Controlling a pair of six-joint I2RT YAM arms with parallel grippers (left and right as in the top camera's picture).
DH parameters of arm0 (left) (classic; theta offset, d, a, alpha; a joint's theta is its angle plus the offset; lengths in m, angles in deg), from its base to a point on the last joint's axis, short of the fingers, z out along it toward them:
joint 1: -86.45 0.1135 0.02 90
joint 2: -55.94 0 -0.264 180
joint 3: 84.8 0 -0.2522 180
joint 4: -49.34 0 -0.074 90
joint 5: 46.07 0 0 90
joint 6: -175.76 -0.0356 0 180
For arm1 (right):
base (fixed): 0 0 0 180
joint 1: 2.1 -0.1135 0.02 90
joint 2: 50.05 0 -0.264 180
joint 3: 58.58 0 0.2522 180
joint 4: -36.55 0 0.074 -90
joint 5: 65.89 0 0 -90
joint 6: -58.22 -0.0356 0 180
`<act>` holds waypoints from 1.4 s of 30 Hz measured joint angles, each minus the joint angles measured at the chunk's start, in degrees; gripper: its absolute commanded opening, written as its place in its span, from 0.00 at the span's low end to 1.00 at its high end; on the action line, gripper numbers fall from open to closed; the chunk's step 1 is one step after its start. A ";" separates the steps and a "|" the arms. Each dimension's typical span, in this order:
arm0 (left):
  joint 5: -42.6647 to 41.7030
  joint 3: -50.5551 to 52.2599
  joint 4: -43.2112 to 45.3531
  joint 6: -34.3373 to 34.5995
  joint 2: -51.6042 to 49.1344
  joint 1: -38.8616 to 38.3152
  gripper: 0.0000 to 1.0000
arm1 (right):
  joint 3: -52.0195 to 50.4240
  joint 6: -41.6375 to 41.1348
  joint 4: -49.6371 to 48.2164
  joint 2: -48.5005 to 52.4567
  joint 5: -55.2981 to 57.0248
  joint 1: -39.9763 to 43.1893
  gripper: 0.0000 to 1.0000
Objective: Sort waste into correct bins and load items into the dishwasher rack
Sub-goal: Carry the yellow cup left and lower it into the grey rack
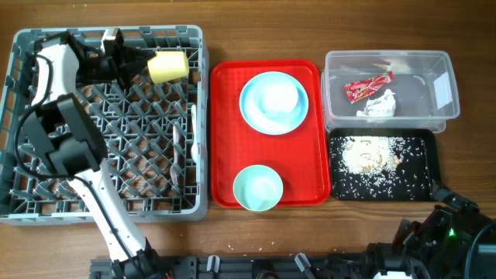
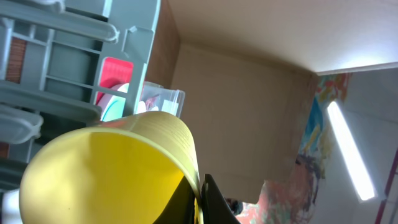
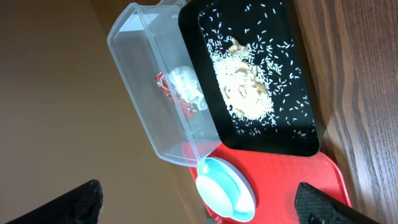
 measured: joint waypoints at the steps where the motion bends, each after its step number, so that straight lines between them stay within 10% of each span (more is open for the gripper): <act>1: 0.02 0.00 0.04 -0.28 0.00 -0.20 0.04 | 0.00 0.00 0.00 0.00 0.00 0.00 1.00; 7: 4.04 -0.02 2.03 -0.70 0.00 -2.43 0.05 | 0.00 -0.04 0.00 0.00 -0.02 0.02 1.00; 18: 16.17 -0.09 4.90 6.14 0.00 1.51 0.37 | 0.00 -0.13 0.00 0.00 0.00 0.02 1.00; 22: 18.56 -0.50 4.74 7.23 0.42 1.97 0.63 | 0.02 -0.13 0.00 0.00 0.00 0.02 1.00; 24: 19.82 -1.25 4.72 8.68 1.90 2.05 1.00 | 0.00 -0.13 0.00 0.00 0.00 0.00 1.00; 32: 25.40 -3.72 5.57 13.81 21.20 1.84 1.00 | 0.00 -0.13 0.02 0.00 0.00 0.00 1.00; 37: 42.05 -4.81 5.97 19.98 31.93 -3.72 1.00 | 0.00 -0.13 0.00 0.00 0.00 0.02 1.00; 39: 46.25 -4.87 6.51 20.92 32.85 -7.54 0.05 | 0.00 -0.13 0.00 0.00 0.00 0.00 1.00; 42: 51.89 -4.85 7.67 22.12 32.13 -13.20 0.04 | 0.00 -0.13 0.00 0.00 0.00 0.00 1.00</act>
